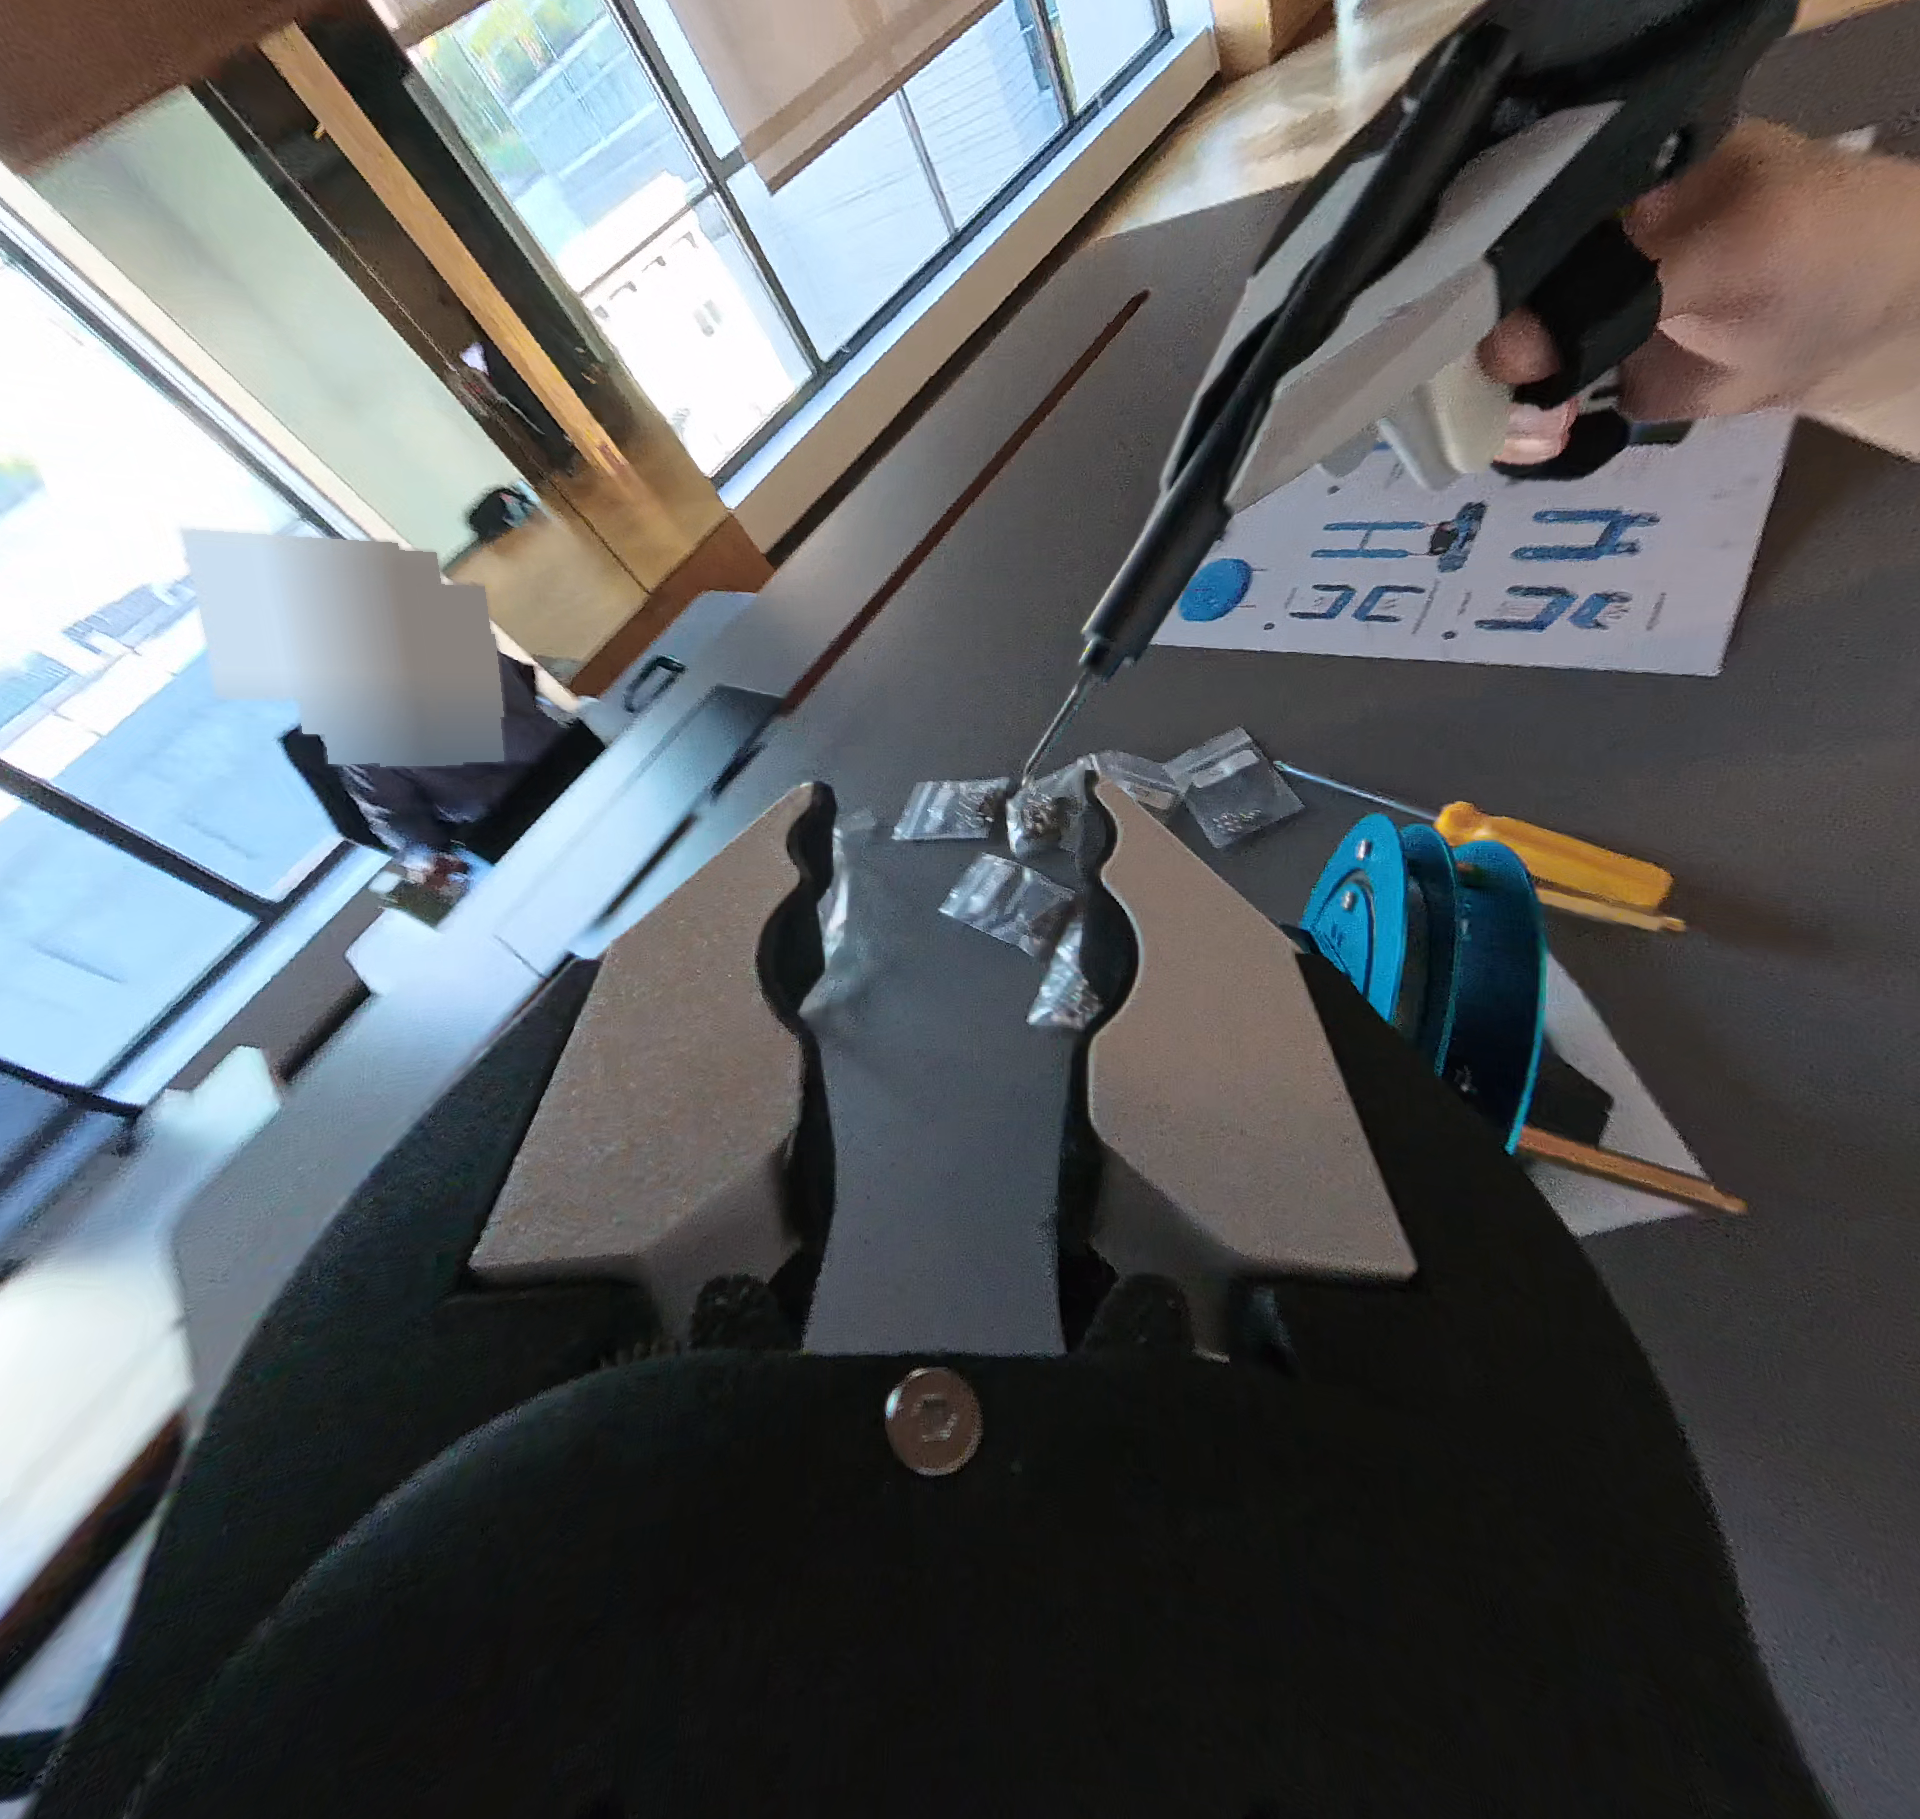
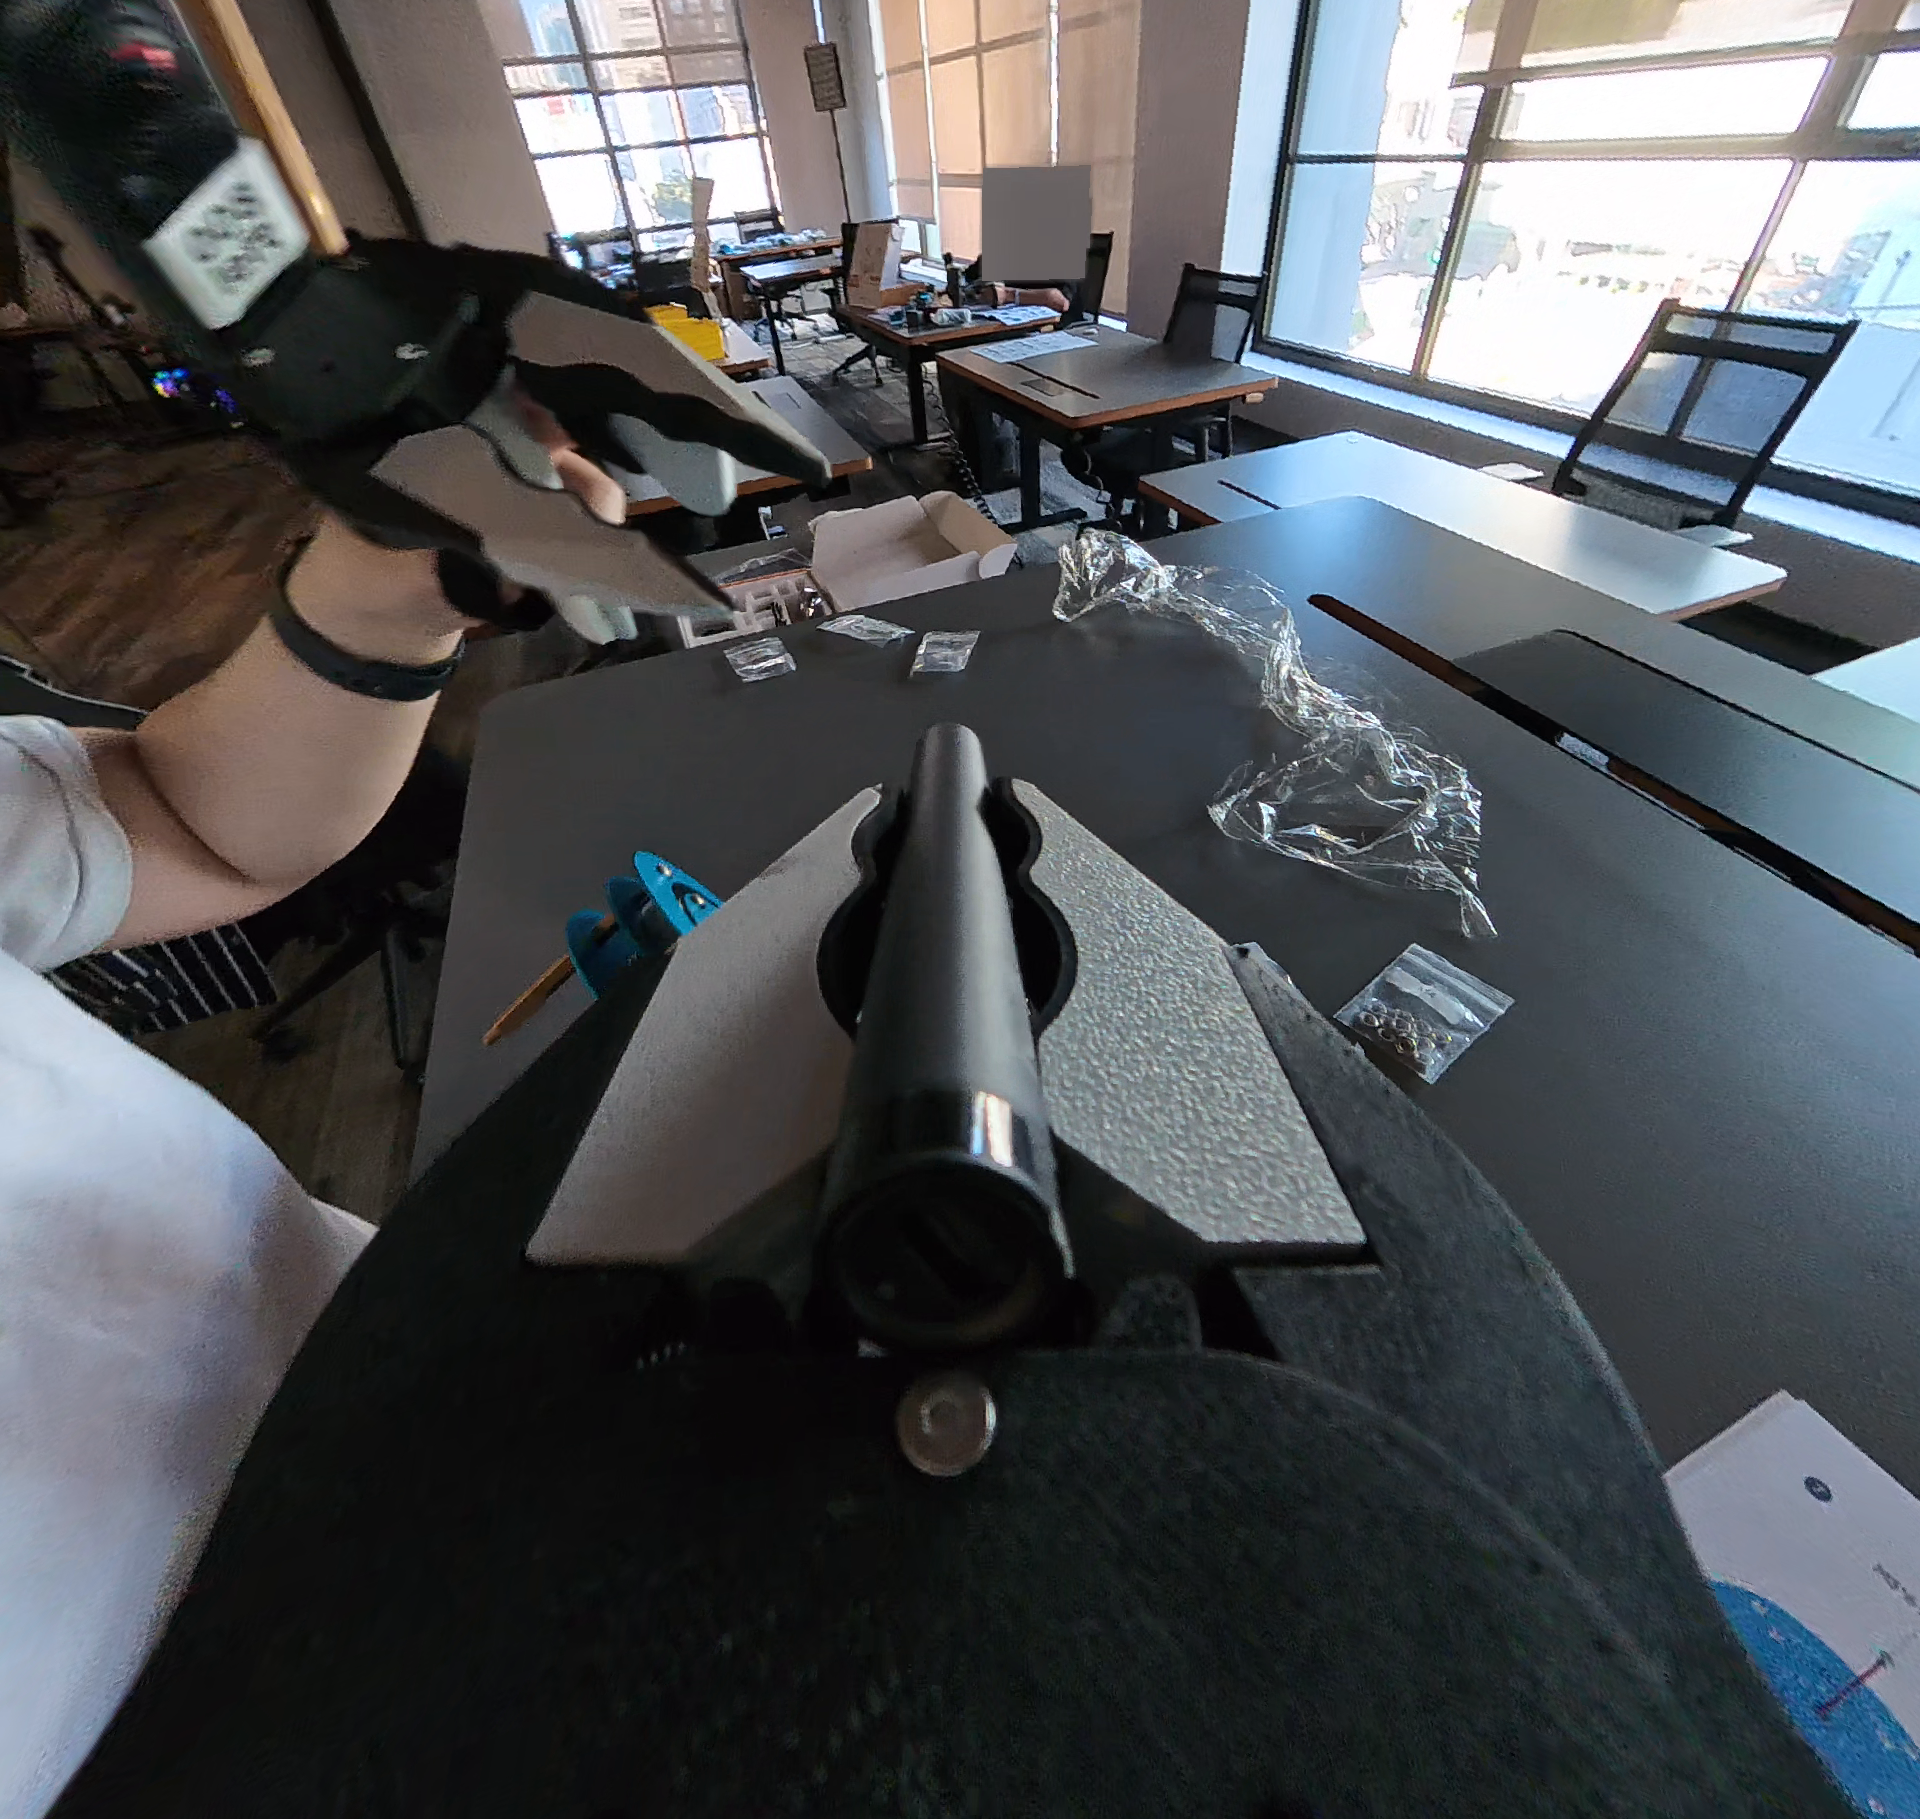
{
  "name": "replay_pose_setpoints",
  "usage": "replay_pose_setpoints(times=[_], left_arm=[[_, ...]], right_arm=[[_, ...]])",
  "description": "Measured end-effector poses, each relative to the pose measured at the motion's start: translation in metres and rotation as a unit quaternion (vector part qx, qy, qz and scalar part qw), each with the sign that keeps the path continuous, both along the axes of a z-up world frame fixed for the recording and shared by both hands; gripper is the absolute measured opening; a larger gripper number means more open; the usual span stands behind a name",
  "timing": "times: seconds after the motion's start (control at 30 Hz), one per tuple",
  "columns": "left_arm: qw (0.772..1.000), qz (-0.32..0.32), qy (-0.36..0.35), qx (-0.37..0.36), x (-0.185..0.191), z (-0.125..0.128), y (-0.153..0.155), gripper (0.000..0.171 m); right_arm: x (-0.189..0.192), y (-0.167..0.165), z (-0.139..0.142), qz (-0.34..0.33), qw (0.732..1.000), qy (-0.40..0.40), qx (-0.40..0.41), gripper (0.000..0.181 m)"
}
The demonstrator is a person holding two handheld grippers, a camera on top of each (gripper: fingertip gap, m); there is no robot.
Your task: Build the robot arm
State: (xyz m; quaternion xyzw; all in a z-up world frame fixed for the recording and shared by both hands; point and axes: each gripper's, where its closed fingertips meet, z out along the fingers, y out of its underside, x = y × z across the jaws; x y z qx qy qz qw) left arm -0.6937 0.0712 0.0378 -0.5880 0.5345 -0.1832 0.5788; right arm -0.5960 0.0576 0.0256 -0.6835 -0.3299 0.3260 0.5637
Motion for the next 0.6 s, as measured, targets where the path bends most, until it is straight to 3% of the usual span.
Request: replay_pose_setpoints(times=[0.17,0.3,0.43,0.6], left_arm=[[0.987,-0.051,-0.076,-0.135,-0.015,-0.028,0.011,0.044],[0.969,-0.087,-0.115,-0.199,-0.019,-0.045,0.023,0.04],[0.97,-0.088,-0.093,-0.206,-0.018,-0.066,0.039,0.04],[0.967,-0.114,-0.085,-0.21,-0.008,-0.083,0.042,0.04]], right_arm=[[0.001,-0.013,-0.006,0.041,0.998,-0.026,0.047,0.016],[-0.002,-0.035,-0.006,0.121,0.986,-0.046,0.105,0.016],[-0.005,-0.048,-0.001,0.175,0.977,-0.047,0.109,0.016],[-0.023,-0.055,-0.004,0.21,0.961,-0.131,0.121,0.017]])
